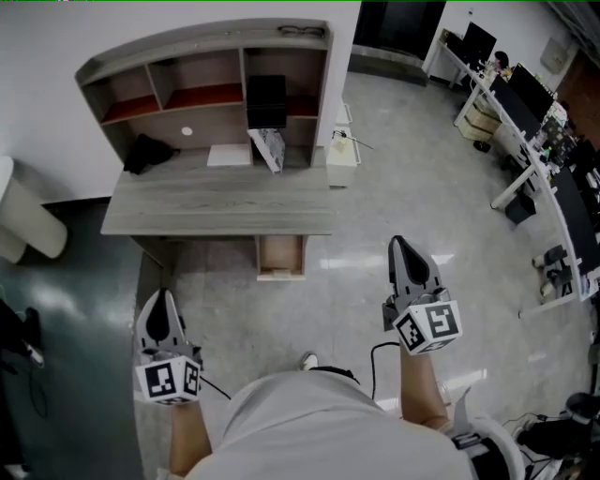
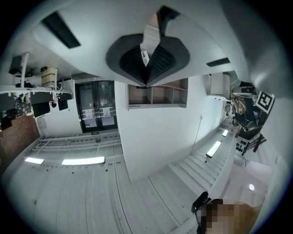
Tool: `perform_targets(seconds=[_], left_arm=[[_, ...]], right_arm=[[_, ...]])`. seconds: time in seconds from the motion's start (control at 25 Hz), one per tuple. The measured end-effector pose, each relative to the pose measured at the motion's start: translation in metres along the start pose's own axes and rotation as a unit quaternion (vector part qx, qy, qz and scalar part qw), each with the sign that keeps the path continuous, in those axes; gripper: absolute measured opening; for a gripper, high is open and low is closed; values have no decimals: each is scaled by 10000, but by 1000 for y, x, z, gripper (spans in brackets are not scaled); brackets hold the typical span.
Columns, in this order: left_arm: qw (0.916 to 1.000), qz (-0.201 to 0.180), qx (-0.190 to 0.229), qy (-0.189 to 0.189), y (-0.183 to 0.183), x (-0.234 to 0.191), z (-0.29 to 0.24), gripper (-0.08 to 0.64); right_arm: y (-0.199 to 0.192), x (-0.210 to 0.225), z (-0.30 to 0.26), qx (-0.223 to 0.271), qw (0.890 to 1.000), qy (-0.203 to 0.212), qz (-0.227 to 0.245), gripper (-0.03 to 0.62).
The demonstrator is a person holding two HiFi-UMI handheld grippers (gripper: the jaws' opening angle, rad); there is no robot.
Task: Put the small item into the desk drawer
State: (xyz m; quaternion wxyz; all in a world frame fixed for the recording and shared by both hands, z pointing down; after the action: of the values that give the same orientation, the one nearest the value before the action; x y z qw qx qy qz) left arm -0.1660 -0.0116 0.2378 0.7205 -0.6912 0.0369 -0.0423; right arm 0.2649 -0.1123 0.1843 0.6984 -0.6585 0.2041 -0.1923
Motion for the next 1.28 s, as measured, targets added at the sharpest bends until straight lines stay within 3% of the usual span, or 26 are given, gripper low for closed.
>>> perform_targets(seconds=[1.28], left_arm=[[9992, 99, -290, -268, -24, -44, 68, 18]], right_arm=[[-14, -95, 41, -232, 9997, -89, 11, 21]])
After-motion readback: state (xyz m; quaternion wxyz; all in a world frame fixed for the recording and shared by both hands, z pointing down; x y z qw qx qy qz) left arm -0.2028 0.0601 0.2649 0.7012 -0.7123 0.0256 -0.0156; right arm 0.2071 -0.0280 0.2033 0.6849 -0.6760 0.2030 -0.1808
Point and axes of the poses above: the fingertips, and each gripper's own axes: z backward along the fingers, x to its right, y out of its top, the point moved 6 cm from there along z, backward along the fingers, and after that the axes turned 7 degrees about y, right-handed, at the moved point
